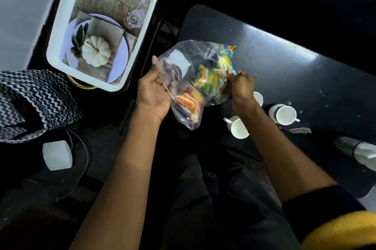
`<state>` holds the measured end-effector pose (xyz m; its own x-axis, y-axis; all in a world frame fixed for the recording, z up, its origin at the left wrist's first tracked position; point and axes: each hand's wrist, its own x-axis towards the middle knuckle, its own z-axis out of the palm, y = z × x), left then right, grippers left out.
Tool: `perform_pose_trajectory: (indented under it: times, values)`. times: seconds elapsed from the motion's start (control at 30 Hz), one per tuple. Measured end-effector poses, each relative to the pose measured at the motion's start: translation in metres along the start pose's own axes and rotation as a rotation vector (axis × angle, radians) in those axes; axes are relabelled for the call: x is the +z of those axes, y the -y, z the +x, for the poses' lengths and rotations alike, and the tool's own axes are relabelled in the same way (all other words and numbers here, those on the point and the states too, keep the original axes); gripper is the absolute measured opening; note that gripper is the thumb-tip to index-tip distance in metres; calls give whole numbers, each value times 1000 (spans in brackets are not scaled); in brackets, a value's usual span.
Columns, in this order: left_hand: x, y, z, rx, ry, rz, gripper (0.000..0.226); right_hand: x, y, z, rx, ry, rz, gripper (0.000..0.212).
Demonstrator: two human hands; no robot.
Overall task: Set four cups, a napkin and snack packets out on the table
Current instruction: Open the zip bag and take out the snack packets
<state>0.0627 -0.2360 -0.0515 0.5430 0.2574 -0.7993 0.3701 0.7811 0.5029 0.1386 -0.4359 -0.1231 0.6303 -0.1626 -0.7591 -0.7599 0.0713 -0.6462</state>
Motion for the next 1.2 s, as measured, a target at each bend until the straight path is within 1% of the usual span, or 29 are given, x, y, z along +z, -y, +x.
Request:
perform_pose_trajectory:
  times: [0.07,0.1,0.13,0.2,0.23,0.3,0.37,0.47,0.53,0.63,0.77,0.83,0.97,1.07,1.17,1.2]
  values:
    - [2,4,-7,47,-13,356,64,3,5,1,32,-16,-8,26]
    - [5,8,-10,60,-53,506,65,5,6,3,74,-24,7,25]
    - [7,14,-12,76,-116,602,68,6,6,6,132,-14,45,25]
    - [4,30,-9,90,-244,746,67,8,8,9,256,4,170,27]
    - [0,36,-6,66,-283,791,62,10,8,11,295,1,223,28]
    - [-8,47,2,14,-332,806,43,13,7,13,320,-4,258,27]
    - [-13,50,6,34,-363,799,28,14,6,14,323,2,234,24]
    - [-9,42,4,143,-377,782,17,12,5,15,306,19,191,23]
    - [-5,28,1,212,-350,778,16,9,5,16,289,17,150,22]
    - [4,7,-10,302,-188,738,20,4,6,18,236,-36,71,23]
    - [23,-14,-32,424,19,641,27,0,4,21,184,-96,91,25]
    - [29,-19,-38,430,91,574,29,1,5,20,155,-127,95,23]
    - [32,-23,-42,400,180,458,33,4,11,14,87,-170,119,23]
    - [31,-25,-46,377,253,337,36,7,16,10,47,-152,172,15]
    - [26,-28,-52,325,259,153,39,9,20,2,3,-110,189,4]
    - [26,-29,-54,309,251,74,38,10,20,0,6,-86,172,4]
